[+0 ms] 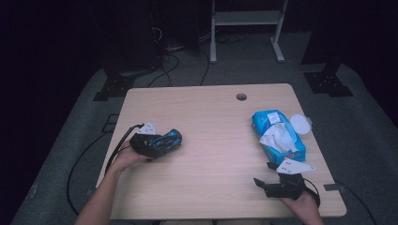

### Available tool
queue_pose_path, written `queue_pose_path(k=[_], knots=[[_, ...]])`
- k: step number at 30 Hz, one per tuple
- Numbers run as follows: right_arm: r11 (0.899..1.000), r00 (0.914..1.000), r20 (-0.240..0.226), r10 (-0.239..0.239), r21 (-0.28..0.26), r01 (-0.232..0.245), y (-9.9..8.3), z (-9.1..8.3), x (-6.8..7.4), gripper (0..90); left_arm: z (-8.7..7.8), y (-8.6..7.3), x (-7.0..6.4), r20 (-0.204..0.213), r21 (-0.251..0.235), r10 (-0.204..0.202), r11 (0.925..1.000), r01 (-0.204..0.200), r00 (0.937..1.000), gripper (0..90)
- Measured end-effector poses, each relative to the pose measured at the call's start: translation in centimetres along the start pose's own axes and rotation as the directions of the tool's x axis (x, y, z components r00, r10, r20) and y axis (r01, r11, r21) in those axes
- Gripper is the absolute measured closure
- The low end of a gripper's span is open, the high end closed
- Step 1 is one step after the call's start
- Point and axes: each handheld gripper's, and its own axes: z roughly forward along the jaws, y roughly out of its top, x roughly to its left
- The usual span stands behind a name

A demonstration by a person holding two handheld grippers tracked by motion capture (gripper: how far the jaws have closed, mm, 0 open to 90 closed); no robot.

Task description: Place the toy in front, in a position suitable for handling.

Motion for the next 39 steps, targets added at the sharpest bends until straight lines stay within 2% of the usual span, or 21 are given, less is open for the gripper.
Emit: queue_pose_path(k=[2,4,6,8,10,14,17,22,30,35,39], knots=[[1.000,1.0000,0.002,-0.003,-0.004,0.003,0.0,0.0,0.0,20.4,0.1,1.1,-0.5,0.004,-0.001,0.031,0.9995,-0.031,0.9995,26.7],[1.000,1.0000,0.002,-0.001,-0.006,0.001,0.1,-0.1,0.0,20.3,0.4,2.1,-1.0,0.028,0.003,0.056,0.9984,-0.056,0.9980,26.7],[1.000,1.0000,0.005,0.002,-0.011,-0.002,0.1,-0.3,-0.1,20.4,1.3,2.7,-1.7,-0.001,0.035,0.087,0.9956,-0.087,0.9962,26.7],[1.000,1.0000,0.007,0.001,-0.015,-0.001,0.0,-0.4,-0.1,20.4,1.7,2.8,-1.9,0.039,0.024,0.083,0.9962,-0.084,0.9958,26.7],[1.000,0.9999,0.009,0.004,-0.020,-0.004,-0.1,-0.6,-0.3,20.4,2.0,3.0,-2.3,0.039,0.038,0.100,0.9941,-0.102,0.9942,26.7],[1.000,0.9999,0.008,0.009,-0.021,-0.008,-0.1,-0.7,-0.4,20.3,2.3,2.6,-2.1,0.034,0.062,0.093,0.9935,-0.095,0.9950,26.7],[1.000,1.0000,0.008,0.004,-0.023,-0.004,0.0,-0.7,-0.3,20.4,2.1,2.2,-1.8,0.035,0.048,0.076,0.9959,-0.077,0.9965,26.8],[1.000,1.0000,0.008,0.003,-0.019,-0.003,0.0,-0.6,-0.2,20.4,2.0,2.1,-2.0,0.035,0.035,0.080,0.9961,-0.081,0.9962,26.8],[1.000,0.9999,0.010,0.005,-0.020,-0.005,0.0,-0.7,-0.2,20.4,2.2,3.2,-2.8,0.056,-0.005,0.095,0.9955,-0.095,0.9939,26.8],[1.000,0.9999,0.011,0.004,-0.025,-0.004,0.0,-0.8,-0.3,20.4,2.7,4.5,-3.9,0.078,-0.031,0.134,0.9908,-0.132,0.9880,26.8],[1.000,0.9999,0.013,0.006,-0.028,-0.006,0.0,-0.9,-0.3,20.4,3.3,5.3,-5.0,0.105,-0.061,0.149,0.9878,-0.143,0.9832,26.8]])
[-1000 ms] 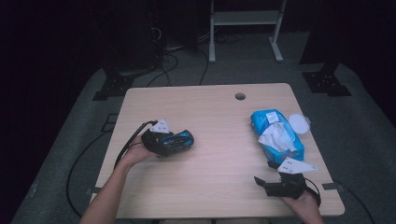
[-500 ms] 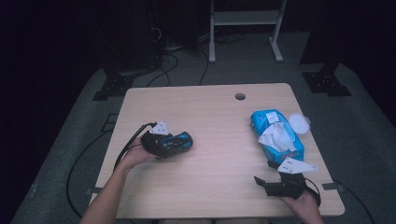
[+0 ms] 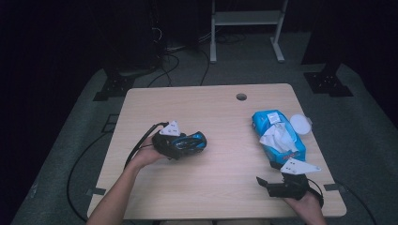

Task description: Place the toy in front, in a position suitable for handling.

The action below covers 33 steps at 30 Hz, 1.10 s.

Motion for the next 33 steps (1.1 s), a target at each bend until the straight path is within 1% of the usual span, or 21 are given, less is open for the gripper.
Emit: queue_pose_path(k=[3,9,10,12,15,16,17,19,20,22,24,26,29,32,33], knots=[[1.000,1.0000,0.000,-0.001,0.000,0.001,0.0,0.0,0.0,20.4,0.8,0.5,-0.7,0.023,0.006,0.025,0.9997,-0.025,0.9994,26.8],[1.000,1.0000,-0.001,0.000,-0.001,0.000,0.0,-0.1,0.0,20.4,2.5,1.5,-2.3,0.077,-0.010,0.042,0.9991,-0.041,0.9962,26.8],[1.000,1.0000,-0.001,0.000,-0.001,0.000,0.0,-0.1,0.0,20.4,2.8,1.6,-2.6,0.087,-0.010,0.054,0.9985,-0.053,0.9948,26.8],[1.000,1.0000,-0.002,0.000,-0.001,0.000,0.0,-0.1,0.0,20.4,3.5,1.8,-3.3,0.105,-0.016,0.061,0.9981,-0.060,0.9925,26.8],[1.000,1.0000,-0.003,0.000,-0.002,0.000,0.0,-0.1,0.1,20.5,4.6,1.9,-4.2,0.133,-0.010,0.078,0.9970,-0.077,0.9881,26.8],[1.000,1.0000,-0.002,-0.001,-0.003,0.001,0.0,-0.1,0.0,20.5,5.0,1.9,-4.6,0.143,-0.009,0.073,0.9973,-0.072,0.9871,26.8],[1.000,1.0000,-0.002,-0.005,-0.005,0.005,0.0,-0.1,0.0,20.5,5.3,1.8,-4.8,0.151,-0.008,0.084,0.9965,-0.083,0.9850,26.8],[1.000,1.0000,-0.001,-0.004,-0.007,0.004,0.0,-0.2,0.0,20.5,5.8,1.7,-5.3,0.166,-0.001,0.091,0.9957,-0.092,0.9819,26.8],[1.000,1.0000,-0.001,-0.003,-0.008,0.003,0.0,-0.2,0.0,20.6,6.0,1.6,-5.4,0.173,0.005,0.086,0.9961,-0.089,0.9811,26.8],[1.000,1.0000,-0.002,-0.002,-0.005,0.002,0.0,-0.2,0.0,20.5,6.4,1.4,-5.6,0.178,0.014,0.093,0.9952,-0.097,0.9797,26.8],[1.000,1.0000,-0.003,-0.003,-0.004,0.003,0.0,-0.2,0.0,20.5,6.5,1.2,-5.6,0.184,0.003,0.081,0.9965,-0.083,0.9796,26.8],[1.000,1.0000,-0.002,-0.001,-0.006,0.001,0.0,-0.2,0.0,20.5,6.6,1.1,-5.6,0.183,0.006,0.081,0.9965,-0.083,0.9799,26.8],[1.000,1.0000,-0.005,-0.002,-0.002,0.002,0.0,-0.1,0.0,20.5,6.8,0.7,-5.7,0.180,0.025,0.084,0.9957,-0.090,0.9801,26.8],[1.000,1.0000,-0.006,-0.003,-0.001,0.003,0.0,-0.1,0.1,20.5,6.8,0.4,-5.6,0.185,0.018,0.072,0.9969,-0.077,0.9801,26.8],[1.000,1.0000,-0.007,-0.002,0.000,0.002,0.0,0.0,0.1,20.5,6.8,0.3,-5.6,0.184,0.019,0.074,0.9967,-0.079,0.9802,26.8]])
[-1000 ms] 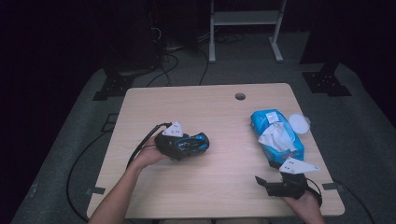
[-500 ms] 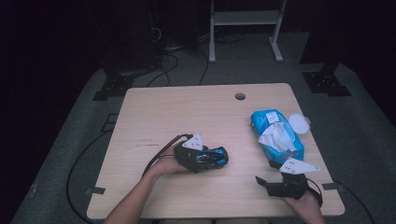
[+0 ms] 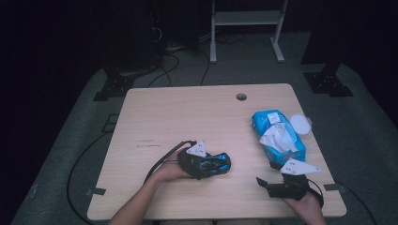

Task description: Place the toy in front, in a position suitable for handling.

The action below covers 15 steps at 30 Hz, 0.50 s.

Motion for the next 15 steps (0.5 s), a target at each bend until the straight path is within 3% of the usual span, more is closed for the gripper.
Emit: queue_pose_path(k=[15], knots=[[1.000,1.0000,-0.002,-0.006,-0.001,0.006,0.08,0.03,0.06,20.5,0.04,-0.10,0.02,0.000,0.022,0.006,0.9997,-0.006,1.0000,26.6]])
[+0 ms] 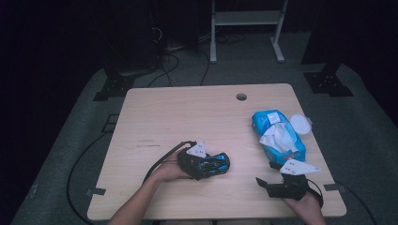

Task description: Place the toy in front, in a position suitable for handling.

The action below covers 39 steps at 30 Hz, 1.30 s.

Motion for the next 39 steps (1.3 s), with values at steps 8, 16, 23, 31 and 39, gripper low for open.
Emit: queue_pose_path(k=[8,16,23,31,39], knots=[[0.998,0.9977,0.068,-0.005,-0.067,0.009,2.4,-1.0,-1.2,20.5,-0.1,-0.2,0.0,-0.005,0.000,-0.004,1.0000,0.004,1.0000,25.9],[0.998,0.9724,0.231,0.034,-0.051,-0.023,4.8,-0.2,-5.9,20.8,-1.4,0.1,-0.3,-0.041,-0.072,-0.012,0.9974,0.009,0.9991,19.5],[0.994,0.9519,0.292,0.095,0.025,-0.106,5.2,2.2,-9.6,26.8,-2.8,-0.5,-1.1,-0.094,-0.130,-0.041,0.9911,0.028,0.9948,12.9],[0.986,0.9444,0.309,0.112,0.080,-0.143,4.9,3.7,-10.4,42.3,-4.0,-0.9,-2.3,-0.174,-0.140,-0.004,0.9899,-0.021,0.9847,10.7],[0.984,0.9478,0.294,0.124,0.084,-0.154,4.6,3.6,-10.4,64.5,-4.8,-2.4,-2.5,-0.178,-0.126,-0.027,0.9920,0.005,0.9837,9.9]])
